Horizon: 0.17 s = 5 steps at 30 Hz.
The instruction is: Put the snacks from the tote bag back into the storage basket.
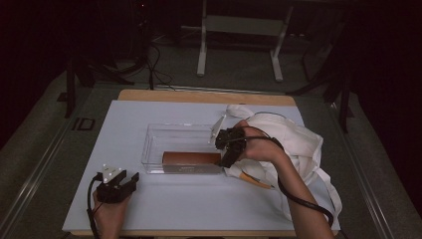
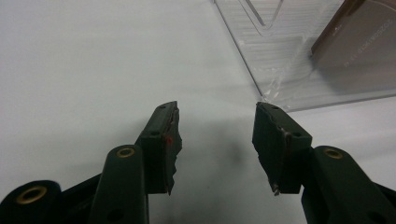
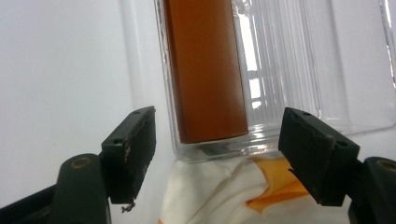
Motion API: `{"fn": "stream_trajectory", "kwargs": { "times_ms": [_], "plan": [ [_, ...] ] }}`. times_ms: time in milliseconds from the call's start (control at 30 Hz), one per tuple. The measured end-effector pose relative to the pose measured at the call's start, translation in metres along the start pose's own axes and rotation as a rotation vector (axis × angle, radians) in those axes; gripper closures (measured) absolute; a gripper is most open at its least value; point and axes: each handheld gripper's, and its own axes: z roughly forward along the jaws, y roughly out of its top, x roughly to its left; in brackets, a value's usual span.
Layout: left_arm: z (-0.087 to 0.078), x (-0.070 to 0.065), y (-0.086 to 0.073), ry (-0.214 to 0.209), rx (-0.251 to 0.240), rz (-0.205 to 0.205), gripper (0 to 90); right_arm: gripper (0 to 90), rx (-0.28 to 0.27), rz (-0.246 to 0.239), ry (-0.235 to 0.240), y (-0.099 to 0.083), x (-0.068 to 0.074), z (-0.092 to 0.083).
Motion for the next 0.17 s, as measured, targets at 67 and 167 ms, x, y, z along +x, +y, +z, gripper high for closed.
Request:
{"fn": "stream_trajectory", "kwargs": {
  "times_ms": [67,167],
  "plan": [
    [0.0,0.0,0.0,0.002,0.004,-0.003,51.1,27.8,-0.016,0.014,-0.008,-0.006,0.005,0.0],
    [0.001,-0.001,0.0,0.008,0.01,0.003,51.0,27.8,-0.029,0.023,-0.03,-0.015,0.016,0.002]
  ]
}}
